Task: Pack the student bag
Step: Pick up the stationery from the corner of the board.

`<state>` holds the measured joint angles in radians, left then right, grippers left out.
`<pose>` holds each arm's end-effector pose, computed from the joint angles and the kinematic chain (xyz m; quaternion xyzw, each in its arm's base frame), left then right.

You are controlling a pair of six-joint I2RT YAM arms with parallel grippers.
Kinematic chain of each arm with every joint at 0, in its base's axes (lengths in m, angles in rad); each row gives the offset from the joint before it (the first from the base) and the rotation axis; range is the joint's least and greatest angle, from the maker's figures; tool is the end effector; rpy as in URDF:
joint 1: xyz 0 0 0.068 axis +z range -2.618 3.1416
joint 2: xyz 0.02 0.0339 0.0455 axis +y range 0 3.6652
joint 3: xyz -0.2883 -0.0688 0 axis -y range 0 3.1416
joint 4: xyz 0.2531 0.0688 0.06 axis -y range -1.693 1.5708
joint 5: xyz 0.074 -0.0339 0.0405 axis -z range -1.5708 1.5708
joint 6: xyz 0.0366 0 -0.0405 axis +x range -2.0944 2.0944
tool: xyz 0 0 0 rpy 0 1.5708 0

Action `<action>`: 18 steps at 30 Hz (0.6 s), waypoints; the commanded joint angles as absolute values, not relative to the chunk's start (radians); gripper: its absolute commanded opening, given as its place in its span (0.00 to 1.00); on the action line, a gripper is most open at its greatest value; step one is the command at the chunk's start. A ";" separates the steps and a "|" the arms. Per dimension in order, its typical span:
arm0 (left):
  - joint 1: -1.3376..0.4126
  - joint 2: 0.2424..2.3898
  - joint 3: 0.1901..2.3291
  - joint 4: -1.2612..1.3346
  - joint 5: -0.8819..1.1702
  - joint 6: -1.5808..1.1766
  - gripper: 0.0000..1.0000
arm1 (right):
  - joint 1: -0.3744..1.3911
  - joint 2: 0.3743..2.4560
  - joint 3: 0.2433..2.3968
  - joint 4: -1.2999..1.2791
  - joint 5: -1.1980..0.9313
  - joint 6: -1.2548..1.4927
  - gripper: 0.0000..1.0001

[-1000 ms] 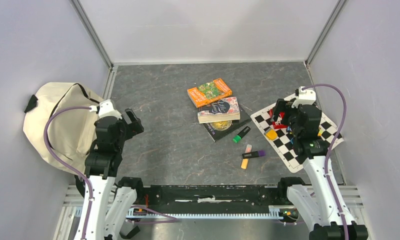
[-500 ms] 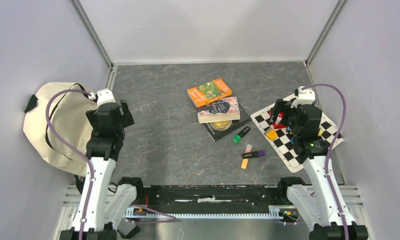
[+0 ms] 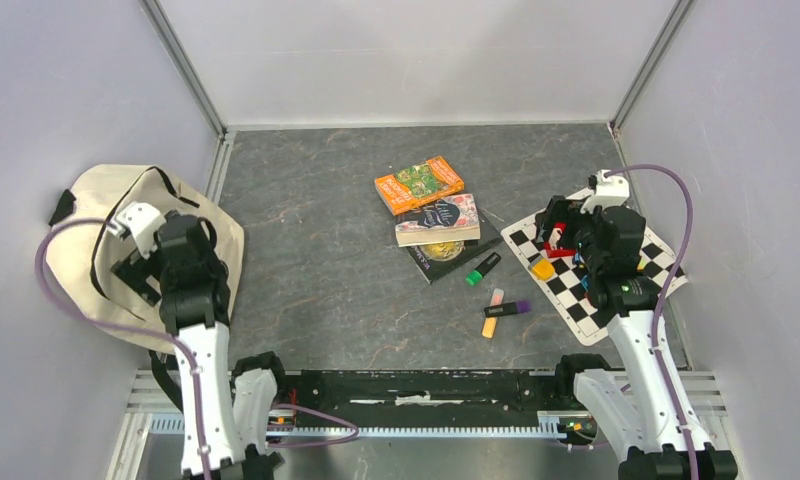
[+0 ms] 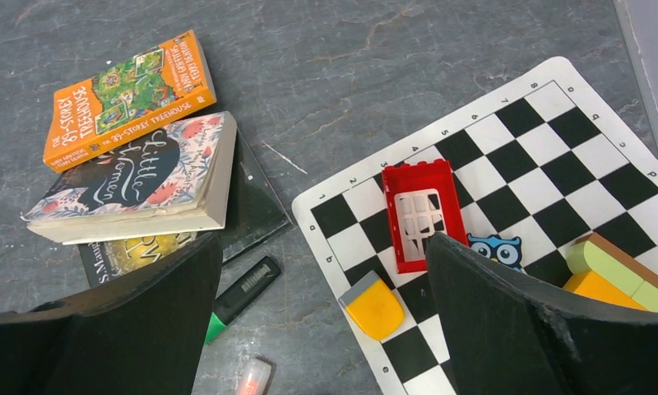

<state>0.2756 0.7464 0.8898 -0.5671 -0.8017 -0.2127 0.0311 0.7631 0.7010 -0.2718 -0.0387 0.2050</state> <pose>0.1285 0.0637 0.3639 -0.3924 0.6993 0.3433 0.4890 0.1723 0.0068 0.3207 0.0596 0.8125 0.0839 0.5738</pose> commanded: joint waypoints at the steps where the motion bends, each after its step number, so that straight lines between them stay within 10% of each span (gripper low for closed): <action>1: 0.282 0.558 0.815 -0.500 -0.988 -0.317 1.00 | 0.035 0.773 0.768 -0.244 -0.081 0.214 0.98; 18: 0.315 0.707 0.935 -0.288 -1.189 -0.115 1.00 | 0.035 0.731 0.785 -0.284 -0.095 0.202 0.98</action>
<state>0.2852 0.6102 0.8249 -0.3668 -1.1538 -0.1623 0.0311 0.7387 0.7368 -0.2871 -0.0803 0.2050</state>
